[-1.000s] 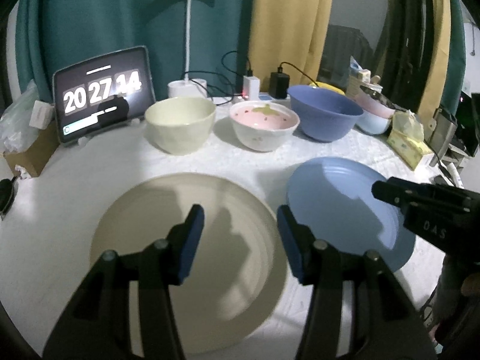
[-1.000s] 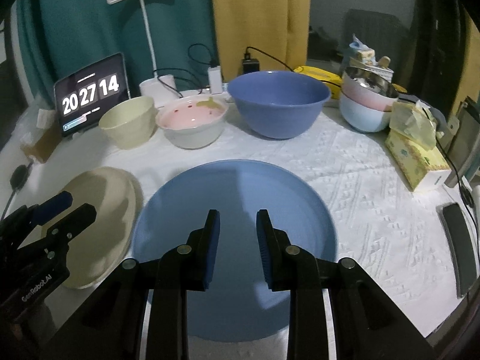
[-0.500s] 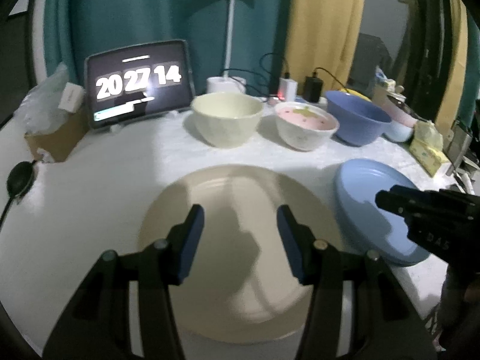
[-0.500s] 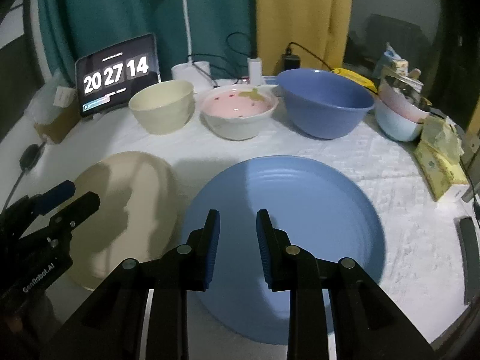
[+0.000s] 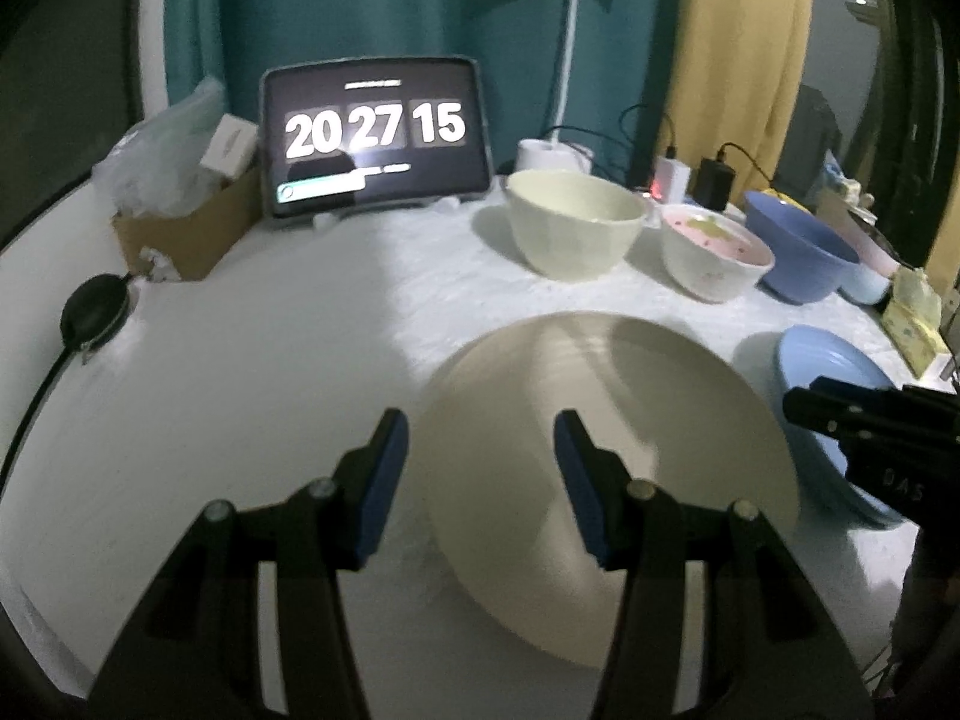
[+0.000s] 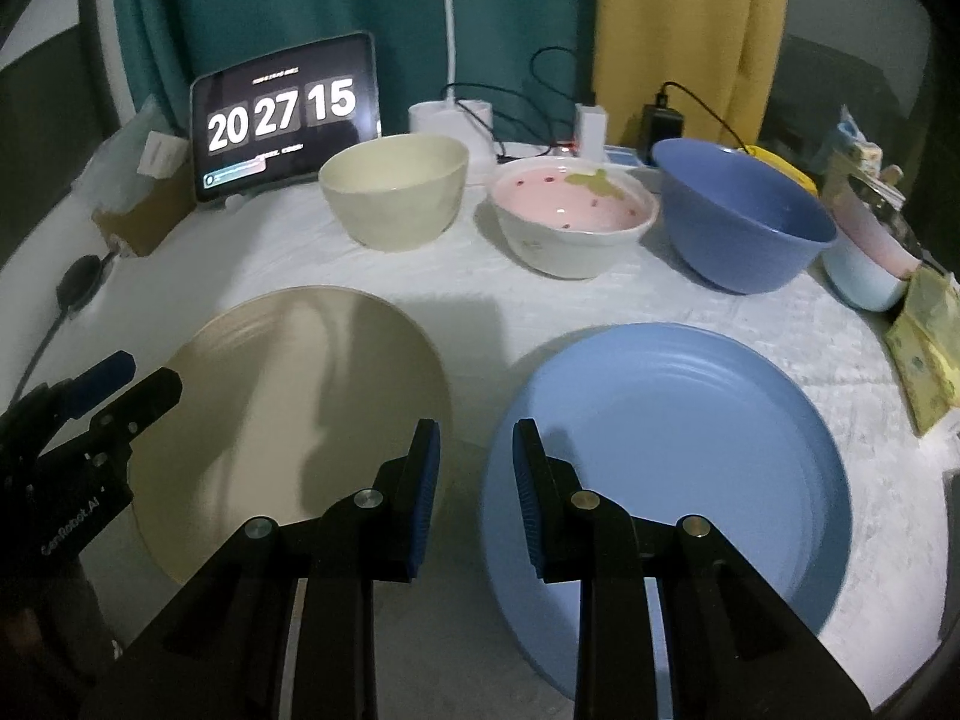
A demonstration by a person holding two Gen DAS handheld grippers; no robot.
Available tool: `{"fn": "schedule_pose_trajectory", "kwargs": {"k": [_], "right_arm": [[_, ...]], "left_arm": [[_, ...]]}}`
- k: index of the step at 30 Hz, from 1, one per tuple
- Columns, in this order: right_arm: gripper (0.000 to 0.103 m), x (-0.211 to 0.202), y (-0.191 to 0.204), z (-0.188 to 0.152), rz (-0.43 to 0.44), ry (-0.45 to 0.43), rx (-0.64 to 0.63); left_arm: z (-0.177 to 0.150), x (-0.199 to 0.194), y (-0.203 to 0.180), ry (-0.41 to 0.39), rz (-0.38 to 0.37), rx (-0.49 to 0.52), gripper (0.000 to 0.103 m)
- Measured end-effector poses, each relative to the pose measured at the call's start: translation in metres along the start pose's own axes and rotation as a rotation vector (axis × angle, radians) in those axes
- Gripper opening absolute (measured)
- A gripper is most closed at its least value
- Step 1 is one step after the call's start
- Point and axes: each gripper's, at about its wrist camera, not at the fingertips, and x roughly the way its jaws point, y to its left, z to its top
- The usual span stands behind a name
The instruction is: Organize plates and bowls
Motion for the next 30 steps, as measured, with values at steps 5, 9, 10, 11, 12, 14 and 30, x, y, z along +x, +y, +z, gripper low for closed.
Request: {"fn": "schedule_pose_trajectory", "kwargs": {"k": [5, 9, 10, 11, 12, 14, 30], "right_arm": [[0.027, 0.010, 0.009, 0.003, 0.011, 0.017, -0.016], [0.027, 0.017, 0.014, 0.005, 0.015, 0.030, -0.025], [0.027, 0.018, 0.016, 0.005, 0.015, 0.034, -0.028], [0.027, 0.020, 0.017, 0.005, 0.016, 0.038, -0.030], [0.027, 0.022, 0.018, 0.006, 0.016, 0.040, -0.031], [0.027, 0.024, 0.020, 0.007, 0.006, 0.040, -0.039], [0.028, 0.053, 0.042, 0.014, -0.032, 0.091, -0.126]], "left_arm": [[-0.003, 0.005, 0.012, 0.008, 0.020, -0.019, 0.052], [-0.005, 0.010, 0.016, 0.047, 0.022, -0.030, 0.052], [-0.005, 0.012, 0.016, 0.053, 0.021, -0.031, 0.052], [-0.006, 0.013, 0.017, 0.061, 0.018, -0.032, 0.052], [-0.006, 0.015, 0.017, 0.069, 0.016, -0.032, 0.052], [-0.006, 0.018, 0.017, 0.080, 0.013, -0.033, 0.052], [-0.008, 0.038, 0.027, 0.168, -0.003, -0.061, 0.052]]}}
